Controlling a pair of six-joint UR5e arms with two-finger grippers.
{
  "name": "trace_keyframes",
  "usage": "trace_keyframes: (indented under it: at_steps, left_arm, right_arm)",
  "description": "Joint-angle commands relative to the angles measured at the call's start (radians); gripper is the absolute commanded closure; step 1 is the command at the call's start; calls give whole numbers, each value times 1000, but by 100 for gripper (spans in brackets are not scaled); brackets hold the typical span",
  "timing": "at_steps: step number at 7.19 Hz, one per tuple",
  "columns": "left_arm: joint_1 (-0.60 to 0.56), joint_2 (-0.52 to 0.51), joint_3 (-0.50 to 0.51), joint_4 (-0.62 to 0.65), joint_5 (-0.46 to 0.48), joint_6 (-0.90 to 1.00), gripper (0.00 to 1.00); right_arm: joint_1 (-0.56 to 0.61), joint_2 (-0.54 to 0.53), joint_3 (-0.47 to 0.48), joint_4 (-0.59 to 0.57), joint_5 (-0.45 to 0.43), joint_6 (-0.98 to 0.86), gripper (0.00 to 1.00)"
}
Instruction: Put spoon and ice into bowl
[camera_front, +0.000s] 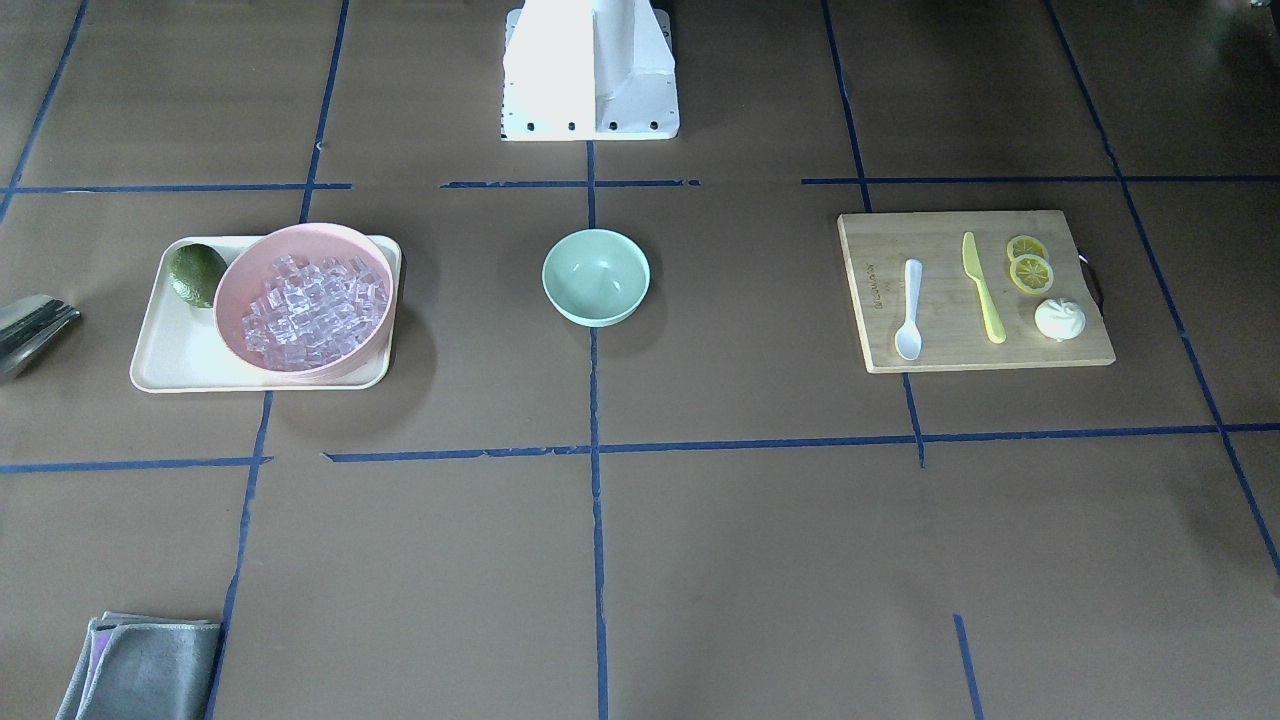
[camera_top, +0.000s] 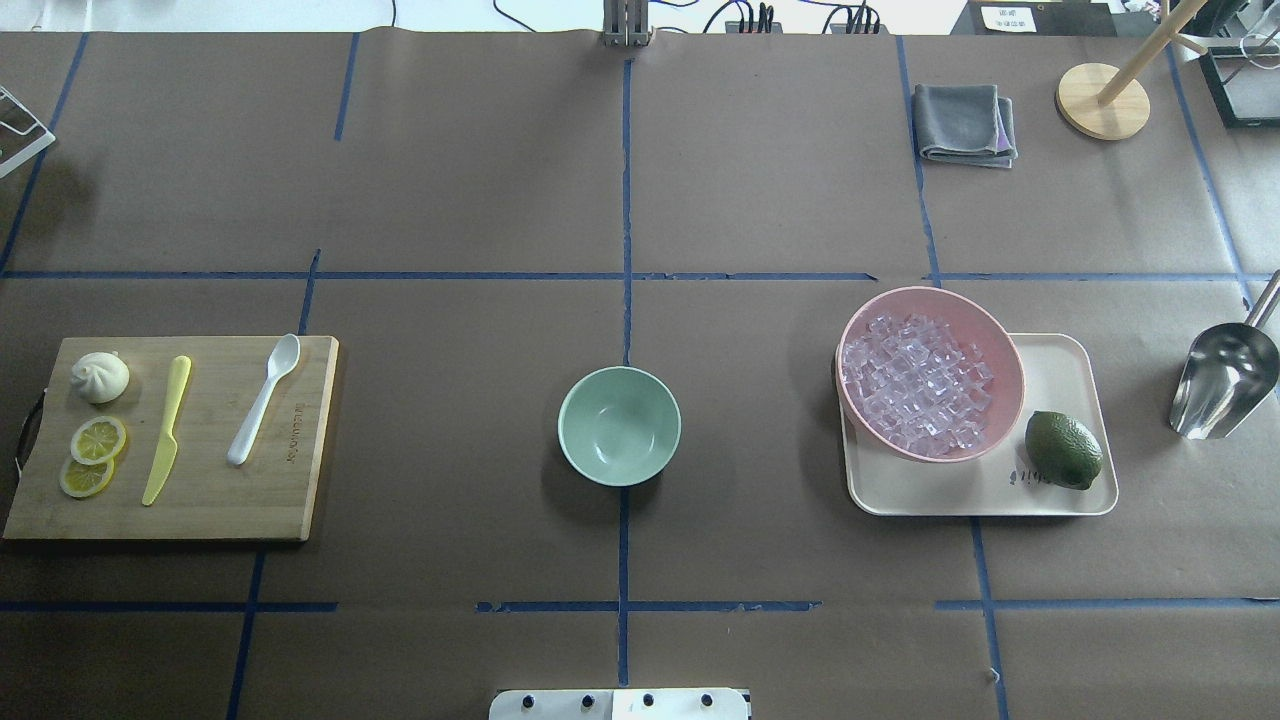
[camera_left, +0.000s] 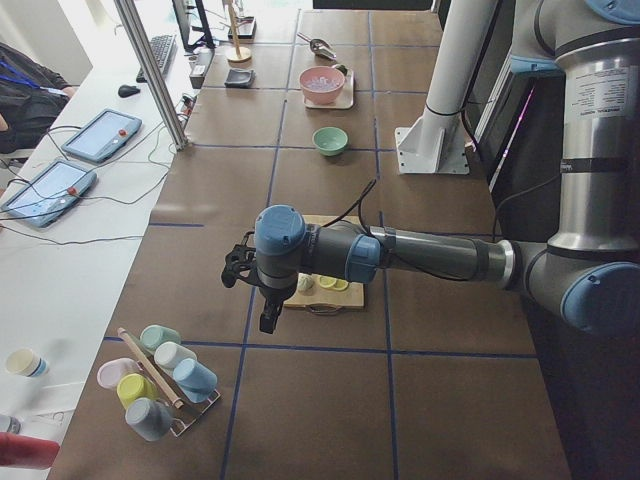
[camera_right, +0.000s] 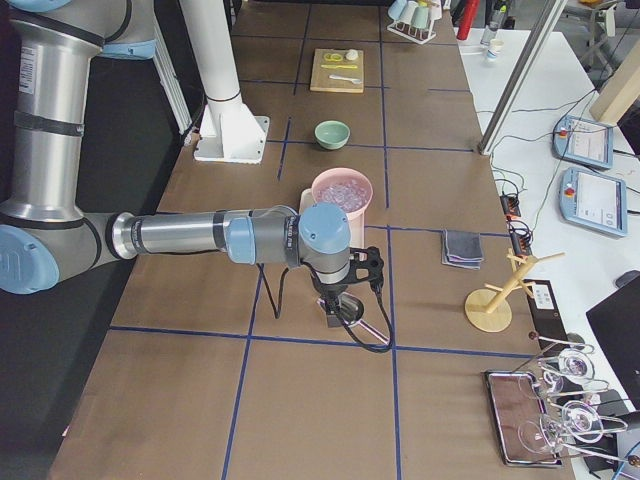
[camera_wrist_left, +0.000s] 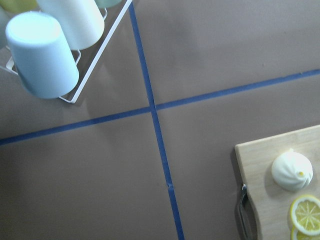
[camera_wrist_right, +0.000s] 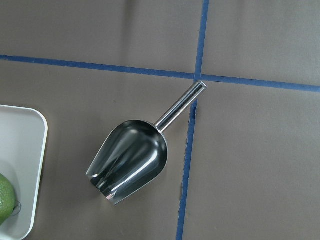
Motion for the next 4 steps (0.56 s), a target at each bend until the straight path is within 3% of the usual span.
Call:
trace_keyframes:
  at_steps: [1, 4]
  left_arm:
    - [88, -9, -19, -103, -1, -72, 0]
    - [388, -125, -32, -210, 11, -446, 0]
  right_arm:
    - [-4, 2, 2, 1, 0, 2, 0]
    - [-4, 3, 3, 1, 0, 0, 0]
